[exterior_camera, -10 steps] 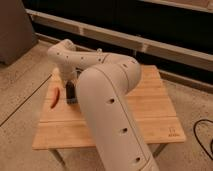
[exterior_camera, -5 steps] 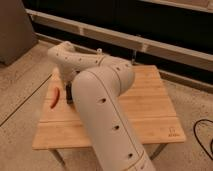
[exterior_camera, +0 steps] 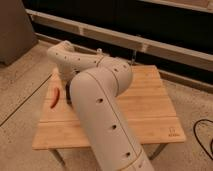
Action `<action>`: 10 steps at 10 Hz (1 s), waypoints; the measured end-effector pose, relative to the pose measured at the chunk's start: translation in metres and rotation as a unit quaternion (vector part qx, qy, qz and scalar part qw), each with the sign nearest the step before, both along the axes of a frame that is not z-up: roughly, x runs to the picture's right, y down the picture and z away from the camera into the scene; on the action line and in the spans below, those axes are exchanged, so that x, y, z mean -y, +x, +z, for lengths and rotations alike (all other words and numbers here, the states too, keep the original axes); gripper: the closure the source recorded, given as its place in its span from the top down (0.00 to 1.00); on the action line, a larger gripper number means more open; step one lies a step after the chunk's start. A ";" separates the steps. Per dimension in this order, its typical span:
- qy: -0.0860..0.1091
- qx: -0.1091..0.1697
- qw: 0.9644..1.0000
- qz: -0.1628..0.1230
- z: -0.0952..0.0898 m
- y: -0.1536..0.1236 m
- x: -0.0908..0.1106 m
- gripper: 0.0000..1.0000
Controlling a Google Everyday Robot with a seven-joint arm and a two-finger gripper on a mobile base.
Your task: Place the eraser on the white sponge
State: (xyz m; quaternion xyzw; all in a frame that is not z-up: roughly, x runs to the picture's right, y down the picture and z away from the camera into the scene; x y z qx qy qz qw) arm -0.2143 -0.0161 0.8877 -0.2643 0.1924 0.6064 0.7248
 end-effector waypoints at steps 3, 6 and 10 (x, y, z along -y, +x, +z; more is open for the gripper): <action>-0.002 0.000 1.000 0.001 0.001 0.001 0.000 0.68; 0.001 0.001 1.000 0.004 0.000 0.004 0.004 0.68; 0.034 0.008 0.999 0.007 -0.017 0.009 0.029 0.68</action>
